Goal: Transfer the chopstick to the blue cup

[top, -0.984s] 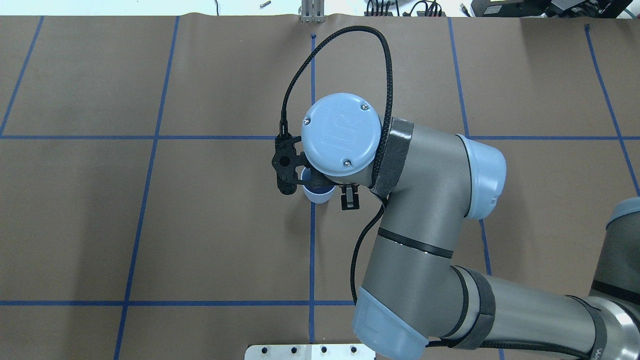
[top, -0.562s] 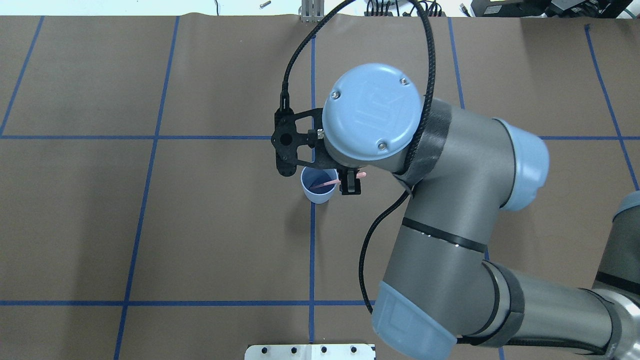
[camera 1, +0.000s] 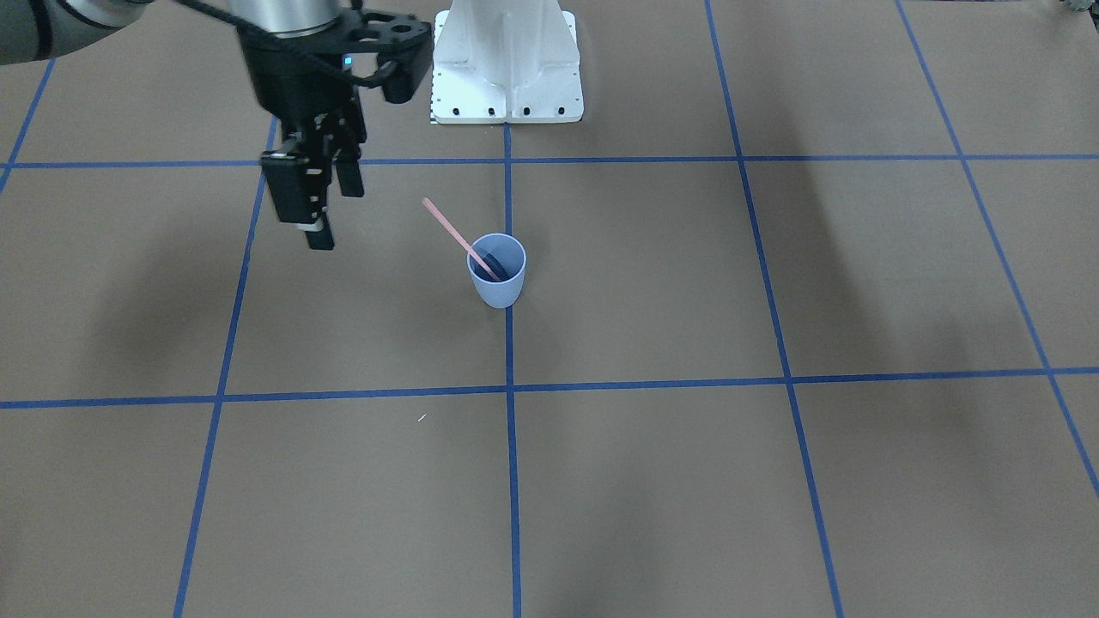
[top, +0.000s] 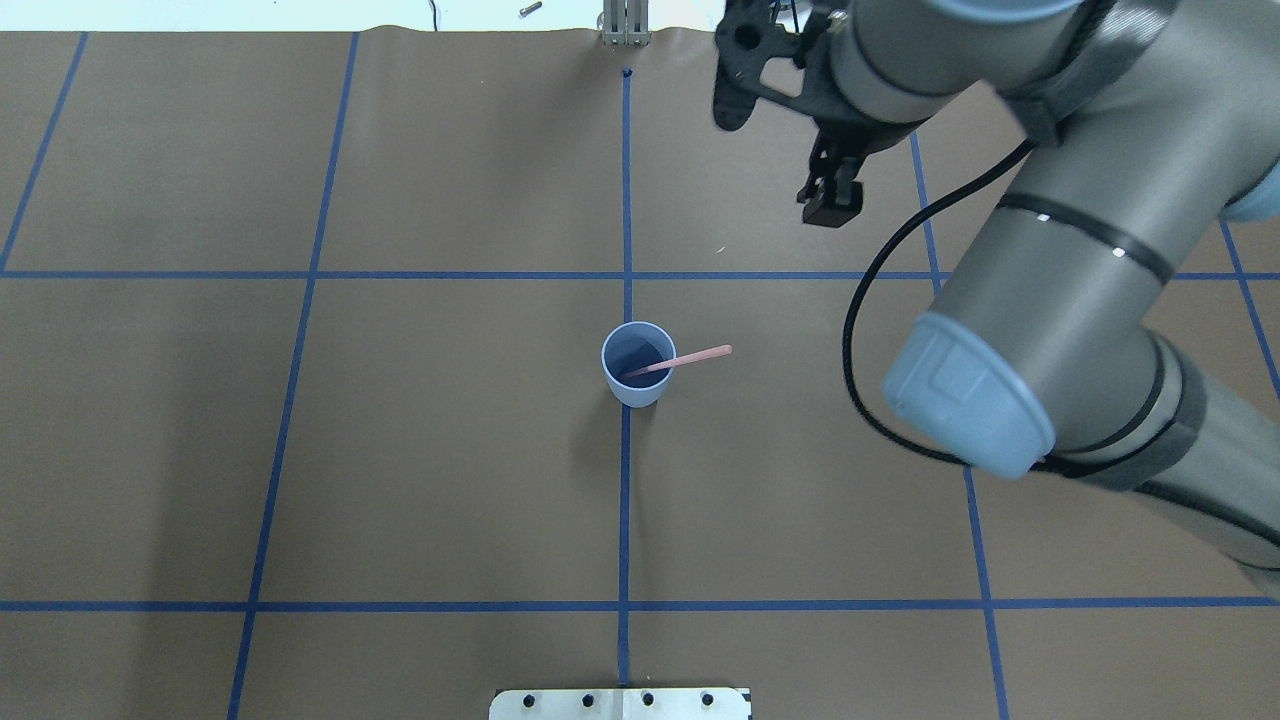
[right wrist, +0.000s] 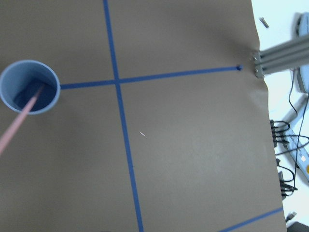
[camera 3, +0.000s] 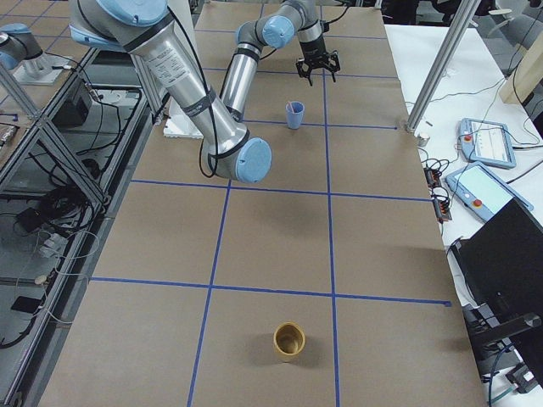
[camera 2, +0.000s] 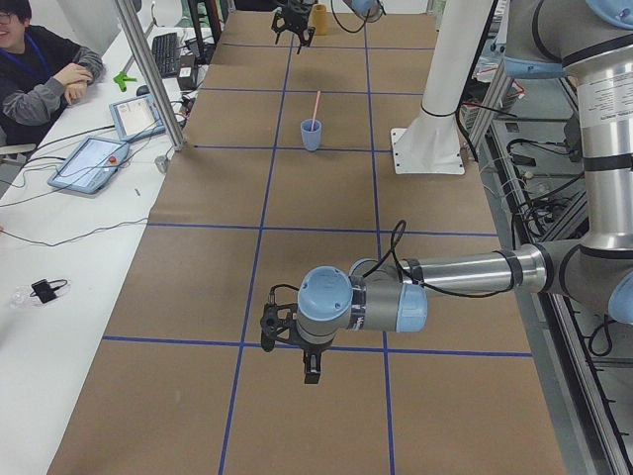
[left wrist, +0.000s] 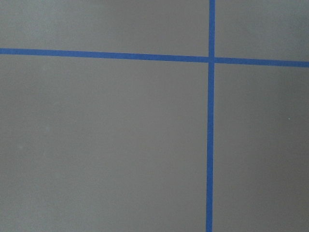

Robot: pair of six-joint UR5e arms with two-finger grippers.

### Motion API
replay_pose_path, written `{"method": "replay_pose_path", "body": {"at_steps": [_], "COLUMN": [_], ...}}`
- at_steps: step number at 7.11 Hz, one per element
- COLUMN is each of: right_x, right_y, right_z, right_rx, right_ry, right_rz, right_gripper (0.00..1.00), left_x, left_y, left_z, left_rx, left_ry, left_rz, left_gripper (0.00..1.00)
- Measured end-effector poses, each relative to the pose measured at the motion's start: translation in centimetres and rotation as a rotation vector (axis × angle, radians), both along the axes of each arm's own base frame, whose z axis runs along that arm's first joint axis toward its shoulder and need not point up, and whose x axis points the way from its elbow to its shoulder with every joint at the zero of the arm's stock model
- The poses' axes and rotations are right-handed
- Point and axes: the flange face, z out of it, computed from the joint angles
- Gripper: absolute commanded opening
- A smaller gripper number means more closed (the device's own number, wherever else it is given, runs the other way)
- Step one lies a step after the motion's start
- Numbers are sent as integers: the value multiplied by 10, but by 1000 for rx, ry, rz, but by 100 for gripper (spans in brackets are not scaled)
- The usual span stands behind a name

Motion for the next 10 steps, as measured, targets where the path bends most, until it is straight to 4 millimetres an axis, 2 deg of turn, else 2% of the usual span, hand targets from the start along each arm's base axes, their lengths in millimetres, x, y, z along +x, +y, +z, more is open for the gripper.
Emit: {"method": "replay_pose_path", "body": {"at_steps": [1, 3, 4, 6, 7, 8, 9, 10], "right_x": [37, 126, 166, 209, 233, 272, 311, 349], "right_y": [-21, -59, -70, -82, -85, -85, -73, -49], "right_z": [32, 100, 136, 191, 221, 263, 310, 367], "right_rx": [-35, -100, -113, -140, -173, -249, -357, -513], "right_ry": [-6, 19, 66, 185, 235, 263, 258, 209], "right_rz": [42, 82, 95, 137, 161, 210, 271, 356], "right_gripper": [100, 100, 100, 100, 100, 100, 100, 100], "left_x": [0, 0, 0, 0, 0, 0, 0, 0], "left_y": [0, -1, -2, -3, -3, -3, -3, -3], "left_z": [-2, -8, -11, -16, -18, -20, -20, -20], "left_rx": [4, 14, 21, 32, 35, 37, 36, 35], "left_ry": [0, 2, 7, 15, 16, 16, 16, 16], "left_rz": [-1, -1, 0, 2, 2, 2, 2, 2], "left_gripper": [98, 98, 98, 98, 98, 98, 98, 98]}}
